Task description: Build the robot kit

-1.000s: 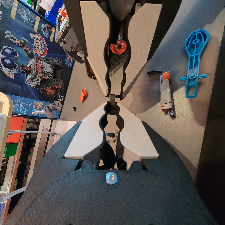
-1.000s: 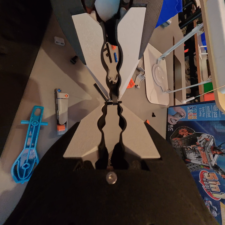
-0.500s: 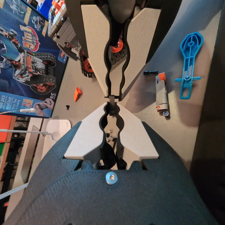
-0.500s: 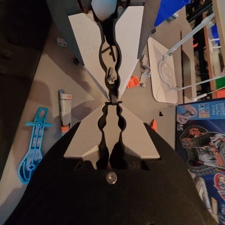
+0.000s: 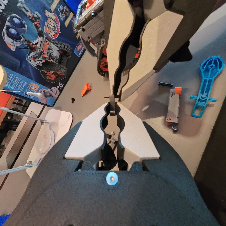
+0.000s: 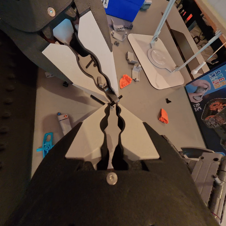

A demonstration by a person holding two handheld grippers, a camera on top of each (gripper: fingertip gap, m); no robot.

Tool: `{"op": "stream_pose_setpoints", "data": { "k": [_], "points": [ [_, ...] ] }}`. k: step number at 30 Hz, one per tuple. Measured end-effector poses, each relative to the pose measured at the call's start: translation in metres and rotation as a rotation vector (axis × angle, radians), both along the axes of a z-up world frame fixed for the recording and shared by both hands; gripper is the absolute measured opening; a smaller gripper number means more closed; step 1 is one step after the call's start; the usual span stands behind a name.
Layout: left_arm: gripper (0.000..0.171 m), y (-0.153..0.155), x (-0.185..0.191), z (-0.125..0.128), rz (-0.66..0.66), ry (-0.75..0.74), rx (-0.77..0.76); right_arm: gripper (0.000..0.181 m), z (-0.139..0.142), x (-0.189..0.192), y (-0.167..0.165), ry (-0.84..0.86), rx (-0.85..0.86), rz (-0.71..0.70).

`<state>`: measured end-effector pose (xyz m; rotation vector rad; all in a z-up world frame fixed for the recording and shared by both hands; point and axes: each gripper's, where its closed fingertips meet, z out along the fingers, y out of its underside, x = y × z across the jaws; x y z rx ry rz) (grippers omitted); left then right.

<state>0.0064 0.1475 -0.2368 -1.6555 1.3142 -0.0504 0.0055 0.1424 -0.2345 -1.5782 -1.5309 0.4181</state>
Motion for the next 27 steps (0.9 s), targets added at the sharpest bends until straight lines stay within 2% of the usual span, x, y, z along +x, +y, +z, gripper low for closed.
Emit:
{"op": "stream_pose_setpoints", "data": {
  "k": [6, 13, 18, 27],
  "points": [
    [0.007, 0.006, -0.002, 0.006, 0.035, -0.04, 0.012, 0.001, 0.006, -0.001, 0.008, 0.008, 0.054, -0.049],
    [0.025, -0.007, 0.002, 0.008, -0.028, -0.108, -0.085, 0.0, 0.002, 0.005, 0.005, -0.014, -0.06, -0.005],
    [0.03, -0.023, -0.012, 0.008, -0.12, -0.1, -0.155, 0.0, -0.014, 0.011, -0.007, -0.138, -0.167, 0.08],
    [0.033, -0.032, -0.043, -0.008, -0.105, -0.04, -0.237, 0.001, -0.05, -0.001, -0.026, -0.425, -0.271, 0.233]
  ]
}}
